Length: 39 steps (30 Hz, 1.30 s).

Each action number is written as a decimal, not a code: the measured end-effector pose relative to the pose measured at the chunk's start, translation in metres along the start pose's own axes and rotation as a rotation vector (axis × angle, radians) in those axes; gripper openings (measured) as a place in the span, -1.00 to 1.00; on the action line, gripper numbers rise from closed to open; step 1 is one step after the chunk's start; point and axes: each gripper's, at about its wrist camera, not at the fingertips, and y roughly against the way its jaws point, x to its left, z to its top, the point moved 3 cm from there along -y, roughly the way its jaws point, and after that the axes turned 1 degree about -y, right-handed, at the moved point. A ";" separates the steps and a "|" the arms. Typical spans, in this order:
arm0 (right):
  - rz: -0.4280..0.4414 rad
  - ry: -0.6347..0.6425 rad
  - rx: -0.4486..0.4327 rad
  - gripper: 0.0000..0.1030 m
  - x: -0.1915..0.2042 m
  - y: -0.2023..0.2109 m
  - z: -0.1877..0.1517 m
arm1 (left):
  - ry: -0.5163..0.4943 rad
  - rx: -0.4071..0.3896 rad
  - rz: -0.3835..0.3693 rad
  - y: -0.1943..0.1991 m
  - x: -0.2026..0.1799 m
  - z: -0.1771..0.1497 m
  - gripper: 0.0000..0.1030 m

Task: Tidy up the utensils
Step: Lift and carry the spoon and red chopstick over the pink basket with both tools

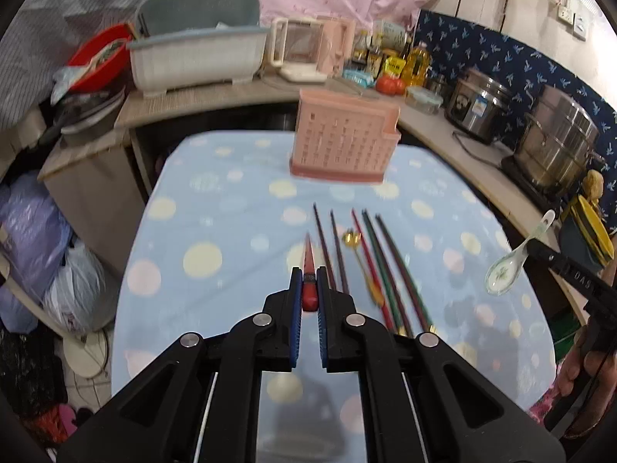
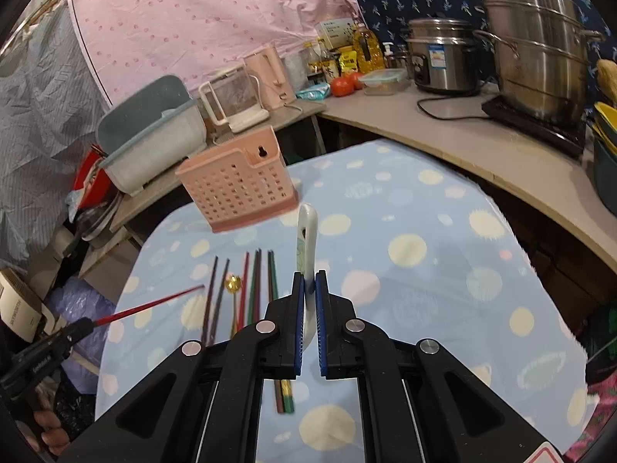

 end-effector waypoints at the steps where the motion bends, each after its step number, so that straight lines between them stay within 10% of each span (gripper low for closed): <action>1: 0.007 0.005 -0.007 -0.88 0.004 0.000 0.007 | -0.006 -0.017 -0.001 0.001 -0.001 0.013 -0.87; 25: 0.030 0.089 -0.100 -0.88 0.085 -0.143 0.193 | -0.032 -0.453 0.014 -0.012 -0.018 0.285 -0.86; 39: 0.008 0.096 0.039 -0.85 0.082 -0.235 0.174 | 0.023 -0.286 0.001 -0.119 0.003 0.273 -0.83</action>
